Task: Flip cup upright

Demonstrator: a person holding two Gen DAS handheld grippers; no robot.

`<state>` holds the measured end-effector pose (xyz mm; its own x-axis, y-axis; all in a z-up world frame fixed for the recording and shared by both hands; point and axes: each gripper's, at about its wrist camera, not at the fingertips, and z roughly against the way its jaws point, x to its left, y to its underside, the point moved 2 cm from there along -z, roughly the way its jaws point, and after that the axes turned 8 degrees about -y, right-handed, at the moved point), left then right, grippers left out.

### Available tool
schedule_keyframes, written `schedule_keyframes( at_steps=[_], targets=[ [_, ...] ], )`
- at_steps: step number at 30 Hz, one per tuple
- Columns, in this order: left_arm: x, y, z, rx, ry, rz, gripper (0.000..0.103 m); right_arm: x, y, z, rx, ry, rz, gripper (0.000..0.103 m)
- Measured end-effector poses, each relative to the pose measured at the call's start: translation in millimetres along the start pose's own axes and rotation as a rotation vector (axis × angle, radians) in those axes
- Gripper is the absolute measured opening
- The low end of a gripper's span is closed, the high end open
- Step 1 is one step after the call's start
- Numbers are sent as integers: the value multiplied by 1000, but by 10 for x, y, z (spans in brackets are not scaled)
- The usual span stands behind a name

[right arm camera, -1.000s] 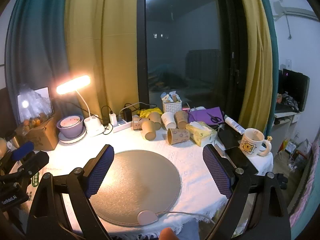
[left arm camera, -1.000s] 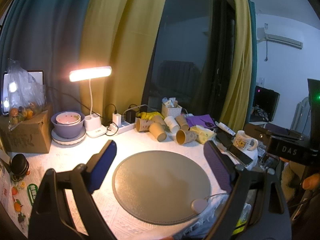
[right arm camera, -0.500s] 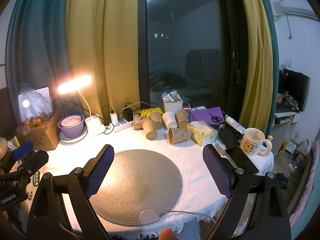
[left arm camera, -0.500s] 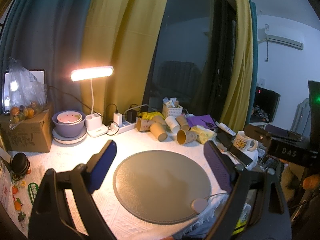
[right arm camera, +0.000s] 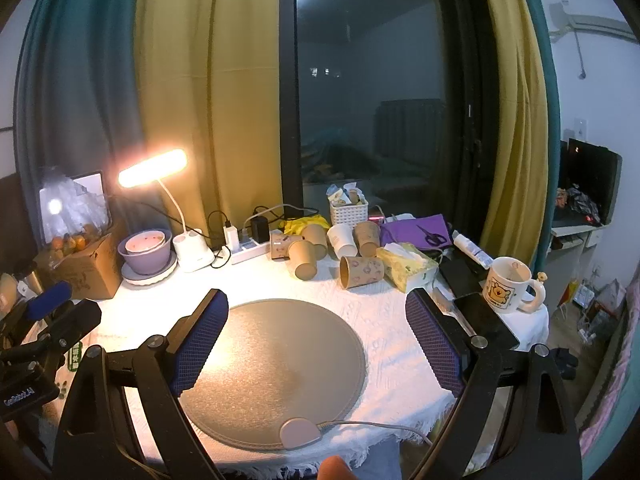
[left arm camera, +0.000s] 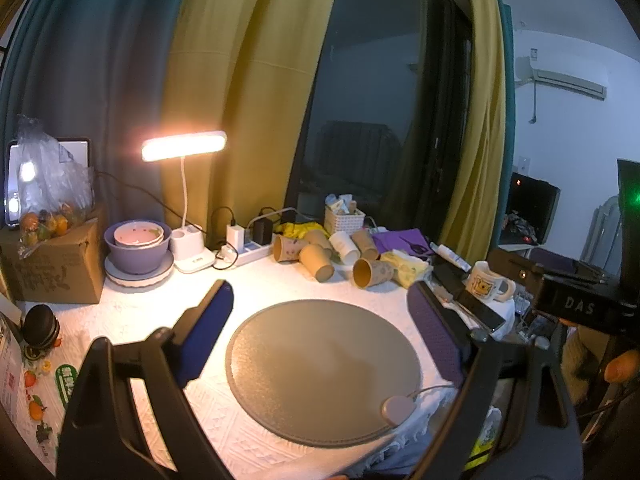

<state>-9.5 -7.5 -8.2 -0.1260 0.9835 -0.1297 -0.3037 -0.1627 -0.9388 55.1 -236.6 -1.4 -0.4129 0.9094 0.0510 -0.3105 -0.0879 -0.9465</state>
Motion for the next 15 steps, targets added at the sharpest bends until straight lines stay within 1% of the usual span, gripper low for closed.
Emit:
schedule_keyframes(
  at_steps=[13,15],
  targets=[
    [-3,-2,2,0,0,-1,90,8,-4,7,-3,-3,-8,92],
    [-6,0,3,0,1,-1,90,1,4,0,7,-6,-11,92]
  ],
)
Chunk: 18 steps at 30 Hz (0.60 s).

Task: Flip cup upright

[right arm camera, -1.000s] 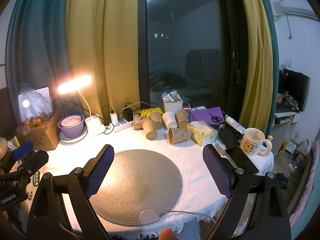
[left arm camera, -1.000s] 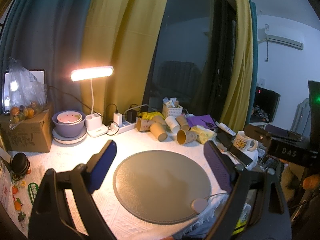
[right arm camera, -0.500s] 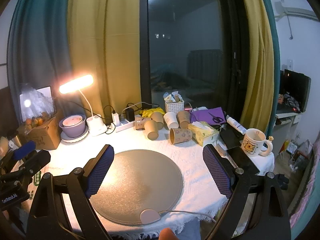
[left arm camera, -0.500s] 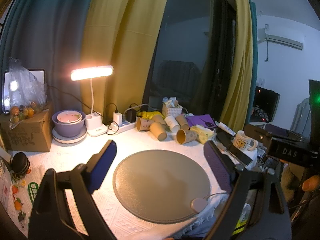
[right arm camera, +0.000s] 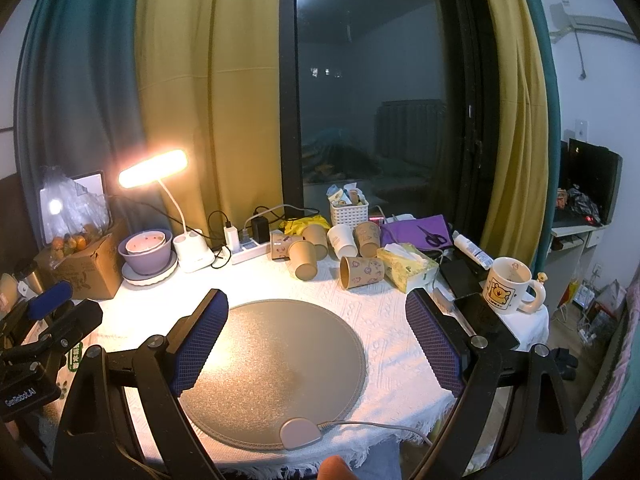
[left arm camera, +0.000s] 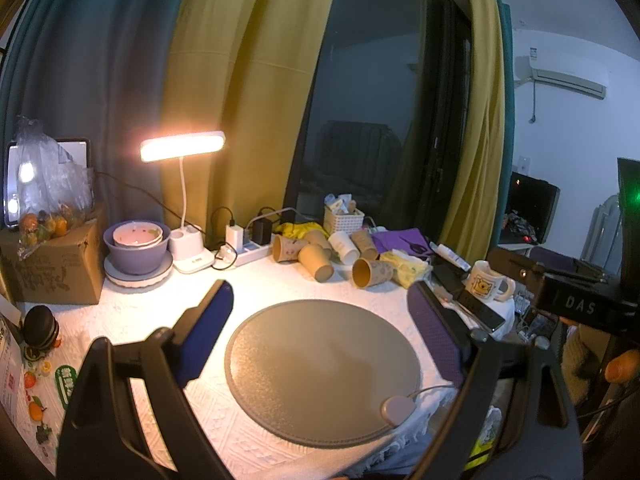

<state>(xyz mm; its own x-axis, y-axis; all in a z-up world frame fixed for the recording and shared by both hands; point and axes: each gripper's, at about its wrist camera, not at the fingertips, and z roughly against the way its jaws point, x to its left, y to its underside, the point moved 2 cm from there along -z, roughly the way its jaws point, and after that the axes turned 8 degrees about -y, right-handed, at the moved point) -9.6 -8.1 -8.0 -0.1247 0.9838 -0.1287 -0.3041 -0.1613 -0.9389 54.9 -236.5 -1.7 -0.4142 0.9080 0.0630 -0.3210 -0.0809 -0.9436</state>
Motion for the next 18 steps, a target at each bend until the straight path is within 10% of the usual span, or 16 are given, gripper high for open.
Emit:
schedule_keyframes(
  at_steps=[18],
  targets=[
    [-24,-25,-71,8,0,2,90,-4,2,-11,3,-11,-10,92]
  ],
)
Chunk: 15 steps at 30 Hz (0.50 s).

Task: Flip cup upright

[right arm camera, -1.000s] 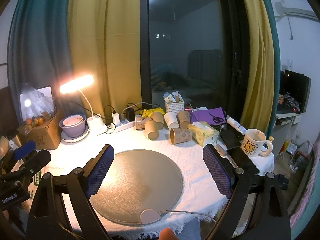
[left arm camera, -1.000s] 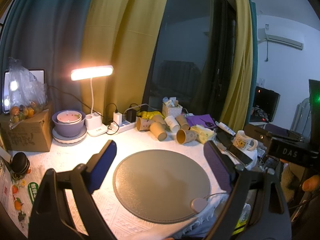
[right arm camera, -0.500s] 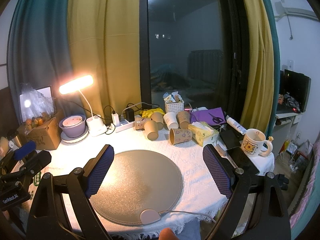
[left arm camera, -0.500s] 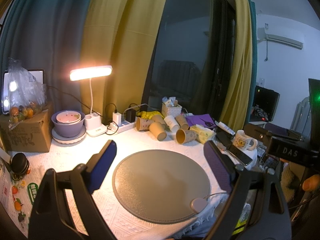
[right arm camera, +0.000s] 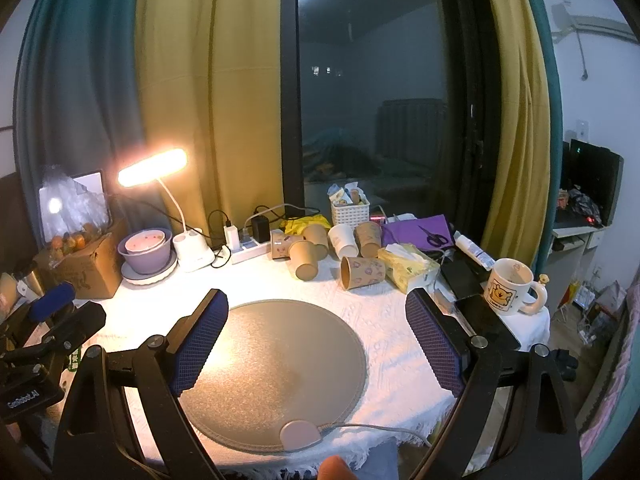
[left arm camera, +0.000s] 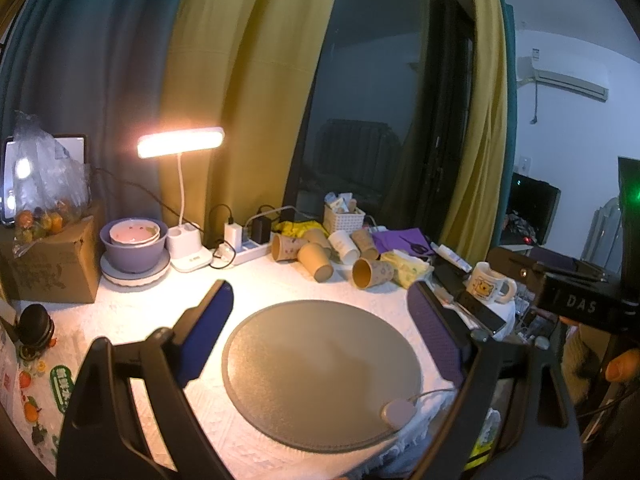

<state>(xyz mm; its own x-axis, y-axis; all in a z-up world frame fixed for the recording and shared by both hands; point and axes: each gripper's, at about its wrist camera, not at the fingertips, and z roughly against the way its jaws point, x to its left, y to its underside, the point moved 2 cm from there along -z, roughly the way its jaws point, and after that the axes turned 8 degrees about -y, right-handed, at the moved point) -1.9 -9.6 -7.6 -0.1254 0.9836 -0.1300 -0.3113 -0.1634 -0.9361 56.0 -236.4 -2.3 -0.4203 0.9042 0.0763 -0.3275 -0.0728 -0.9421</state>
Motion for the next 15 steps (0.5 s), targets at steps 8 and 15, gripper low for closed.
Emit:
schedule_keyframes(
  at_steps=[8,15],
  targets=[
    [-109,-107,-380,46,-3,-17,90,-113,-94,-322,64,11,49,92],
    [-174,-166,-1007,119,-25,-36,90,-356,-187,-790,116,23,40,92]
  ],
)
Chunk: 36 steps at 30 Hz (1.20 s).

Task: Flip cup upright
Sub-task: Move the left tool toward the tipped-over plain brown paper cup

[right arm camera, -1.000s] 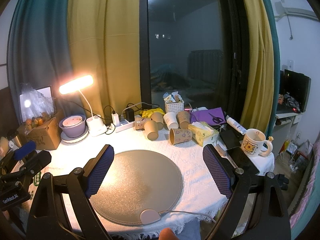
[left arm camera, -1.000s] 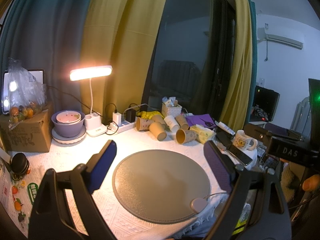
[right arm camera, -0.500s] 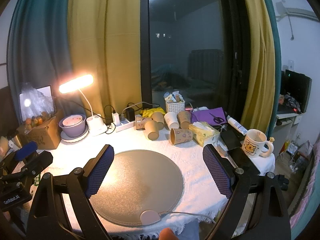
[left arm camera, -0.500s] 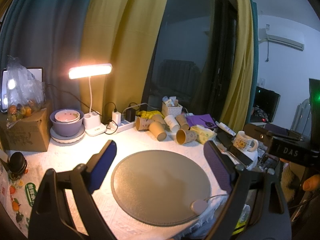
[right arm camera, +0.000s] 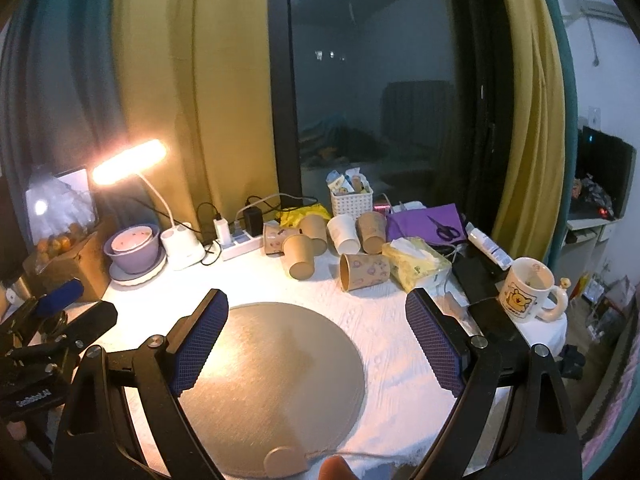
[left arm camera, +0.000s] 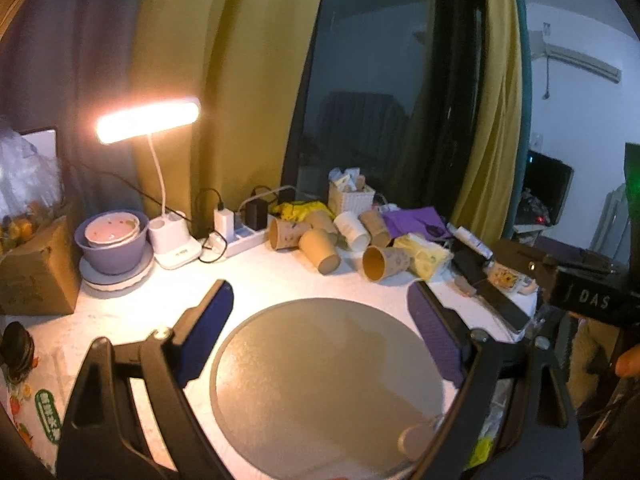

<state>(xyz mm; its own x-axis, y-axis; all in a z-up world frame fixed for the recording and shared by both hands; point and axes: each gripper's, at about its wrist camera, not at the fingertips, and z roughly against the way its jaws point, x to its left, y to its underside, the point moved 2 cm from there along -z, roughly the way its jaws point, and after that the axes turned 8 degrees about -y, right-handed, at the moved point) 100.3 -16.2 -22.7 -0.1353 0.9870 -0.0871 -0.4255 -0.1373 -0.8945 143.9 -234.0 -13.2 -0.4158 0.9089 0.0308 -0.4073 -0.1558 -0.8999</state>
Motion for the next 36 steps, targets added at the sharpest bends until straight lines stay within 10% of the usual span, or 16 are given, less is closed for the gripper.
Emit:
schedule_keyframes(
  at_steps=[36],
  targets=[
    [-433,-269,-3018,318,3,10,90,-959,-296,-2727,216,-155,-32,92]
  ],
)
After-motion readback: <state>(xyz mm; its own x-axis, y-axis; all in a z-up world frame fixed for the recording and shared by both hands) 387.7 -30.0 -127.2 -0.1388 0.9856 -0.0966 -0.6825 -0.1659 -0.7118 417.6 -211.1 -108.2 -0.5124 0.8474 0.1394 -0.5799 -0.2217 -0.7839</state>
